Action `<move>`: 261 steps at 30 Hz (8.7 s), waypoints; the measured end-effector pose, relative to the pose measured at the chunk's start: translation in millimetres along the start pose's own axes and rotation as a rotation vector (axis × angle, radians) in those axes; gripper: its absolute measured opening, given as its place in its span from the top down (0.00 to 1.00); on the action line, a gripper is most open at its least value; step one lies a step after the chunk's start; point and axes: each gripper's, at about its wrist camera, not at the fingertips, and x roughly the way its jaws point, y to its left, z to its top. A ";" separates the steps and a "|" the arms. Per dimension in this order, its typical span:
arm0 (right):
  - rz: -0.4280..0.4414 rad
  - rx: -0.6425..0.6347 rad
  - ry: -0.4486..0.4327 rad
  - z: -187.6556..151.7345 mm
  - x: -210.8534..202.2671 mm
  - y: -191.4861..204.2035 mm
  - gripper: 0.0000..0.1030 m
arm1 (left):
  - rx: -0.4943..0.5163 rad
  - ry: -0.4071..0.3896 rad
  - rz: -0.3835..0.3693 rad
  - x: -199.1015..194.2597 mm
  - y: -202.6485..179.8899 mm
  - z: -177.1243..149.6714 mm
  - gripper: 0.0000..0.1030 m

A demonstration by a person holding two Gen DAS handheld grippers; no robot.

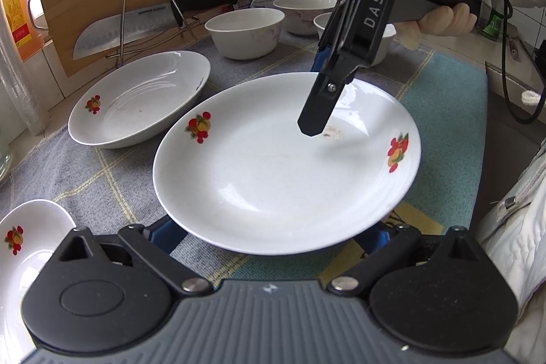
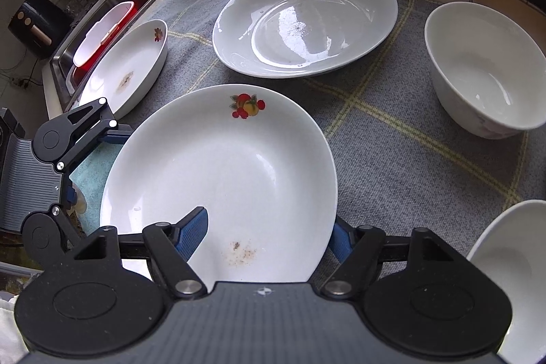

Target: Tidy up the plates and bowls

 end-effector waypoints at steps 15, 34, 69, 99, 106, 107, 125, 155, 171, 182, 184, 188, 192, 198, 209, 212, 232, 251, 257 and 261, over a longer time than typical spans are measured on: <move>0.144 0.075 -0.038 10.0 -1.2 -24.8 0.24 | 0.072 0.033 -0.063 -0.3 6.2 -5.4 0.04; 0.163 0.101 -0.050 9.8 -8.1 -23.8 0.24 | 0.092 0.022 -0.058 -2.4 7.4 -7.4 0.04; 0.113 0.058 -0.080 69.6 -0.5 72.0 0.24 | 0.083 -0.006 -0.071 -74.1 75.6 -37.5 0.04; 0.044 0.136 -0.115 123.6 55.0 157.0 0.24 | 0.158 -0.019 -0.138 -122.2 169.9 -94.3 0.04; 0.040 0.151 -0.108 125.6 62.3 160.2 0.24 | 0.161 -0.019 -0.151 -122.0 175.8 -97.6 0.04; 0.040 0.152 -0.107 126.1 63.4 160.4 0.24 | 0.159 -0.018 -0.152 -122.6 175.6 -98.6 0.04; 0.023 0.166 -0.085 130.6 81.2 160.7 0.24 | 0.141 0.000 -0.160 -119.0 179.9 -104.3 0.04; 0.001 0.146 -0.071 136.6 96.3 167.3 0.24 | 0.121 0.025 -0.185 -119.7 182.7 -107.2 0.04; -0.022 0.134 -0.058 137.6 108.5 172.2 0.24 | 0.115 0.064 -0.170 -121.9 181.4 -107.9 0.04; -0.058 0.123 -0.054 138.9 112.1 179.5 0.24 | 0.089 0.090 -0.167 -123.3 182.0 -106.9 0.04; -0.061 0.123 -0.053 138.8 112.1 180.0 0.24 | 0.081 0.092 -0.164 -124.4 182.3 -107.4 0.04; -0.070 0.122 -0.048 139.9 112.7 181.4 0.24 | 0.072 0.088 -0.159 -127.2 182.4 -107.9 0.04; -0.074 0.128 -0.043 140.3 113.2 181.9 0.23 | 0.068 0.086 -0.154 -128.0 182.9 -108.0 0.05; -0.075 0.134 -0.038 140.8 113.1 181.7 0.23 | 0.069 0.078 -0.144 -132.5 183.1 -109.6 0.05; -0.069 0.149 -0.031 140.8 111.4 180.2 0.23 | 0.074 0.071 -0.141 -133.8 183.4 -109.1 0.05; -0.064 0.158 -0.031 141.0 111.0 179.3 0.23 | 0.076 0.067 -0.141 -134.3 182.9 -109.0 0.05; -0.064 0.195 -0.033 137.4 96.1 178.3 0.21 | 0.103 0.050 -0.182 -129.1 180.5 -105.2 0.04; -0.056 0.268 -0.008 131.4 87.7 178.4 0.21 | 0.114 0.029 -0.210 -125.5 175.9 -101.8 0.04; -0.028 0.355 -0.010 128.5 83.2 169.1 0.13 | 0.121 0.025 -0.221 -123.1 173.1 -101.6 0.04; 0.000 0.371 -0.034 124.0 79.6 165.3 0.12 | 0.127 0.020 -0.229 -122.8 171.0 -101.1 0.04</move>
